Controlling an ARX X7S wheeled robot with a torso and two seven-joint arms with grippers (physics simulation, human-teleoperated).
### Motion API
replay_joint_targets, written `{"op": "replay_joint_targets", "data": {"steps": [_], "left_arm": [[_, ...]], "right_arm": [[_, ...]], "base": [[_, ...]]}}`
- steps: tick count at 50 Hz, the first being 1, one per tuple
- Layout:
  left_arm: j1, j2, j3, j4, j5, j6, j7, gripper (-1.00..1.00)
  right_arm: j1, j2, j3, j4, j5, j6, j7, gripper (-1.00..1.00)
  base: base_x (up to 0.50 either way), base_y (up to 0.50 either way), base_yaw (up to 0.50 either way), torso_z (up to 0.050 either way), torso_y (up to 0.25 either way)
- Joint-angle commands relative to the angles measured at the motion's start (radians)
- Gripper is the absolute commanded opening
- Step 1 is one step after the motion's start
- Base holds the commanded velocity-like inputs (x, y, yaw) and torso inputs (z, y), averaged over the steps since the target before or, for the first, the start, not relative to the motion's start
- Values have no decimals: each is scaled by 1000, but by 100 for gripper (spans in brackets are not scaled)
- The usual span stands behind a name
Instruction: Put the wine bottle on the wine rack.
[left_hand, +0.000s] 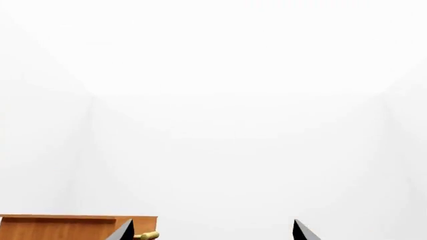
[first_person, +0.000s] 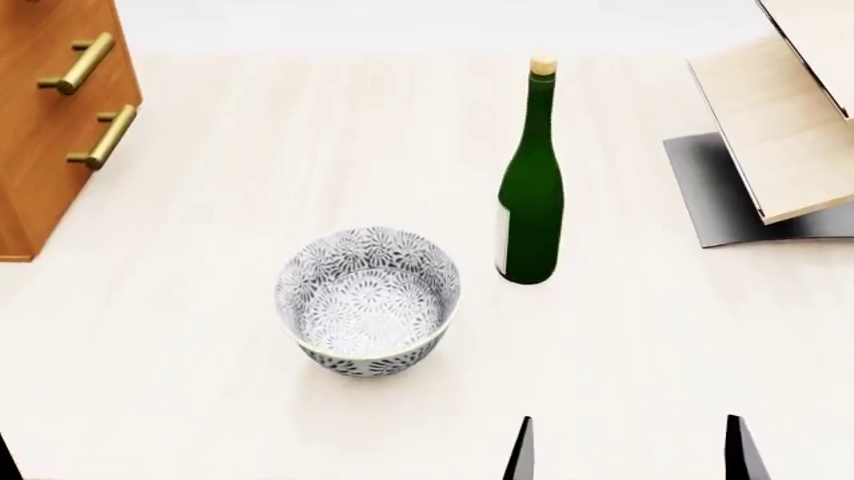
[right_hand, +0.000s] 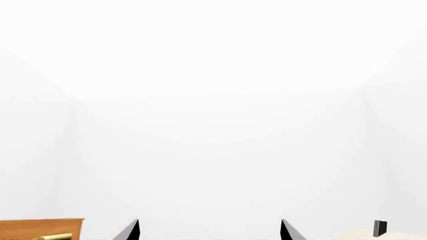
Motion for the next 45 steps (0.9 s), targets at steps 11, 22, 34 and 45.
{"op": "replay_joint_targets", "data": {"steps": [11, 22, 34, 45], "left_arm": [[-1, -13, 20, -2, 9, 5, -20, 100], [-2, -22, 27, 0, 6, 5, -29, 100], [-6, -29, 34, -7, 7, 7, -39, 100], [-5, -35, 42, -6, 8, 8, -46, 100]], "right_arm": [[2, 16, -17, 1, -3, 11, 22, 100], [3, 24, -24, 2, -3, 14, 32, 100], [7, 32, -29, 5, -4, 17, 43, 100], [13, 40, -35, 8, -2, 30, 52, 100]], "base": [[151, 0, 0, 0, 0], [154, 0, 0, 0, 0], [153, 0, 0, 0, 0], [154, 0, 0, 0, 0]]}}
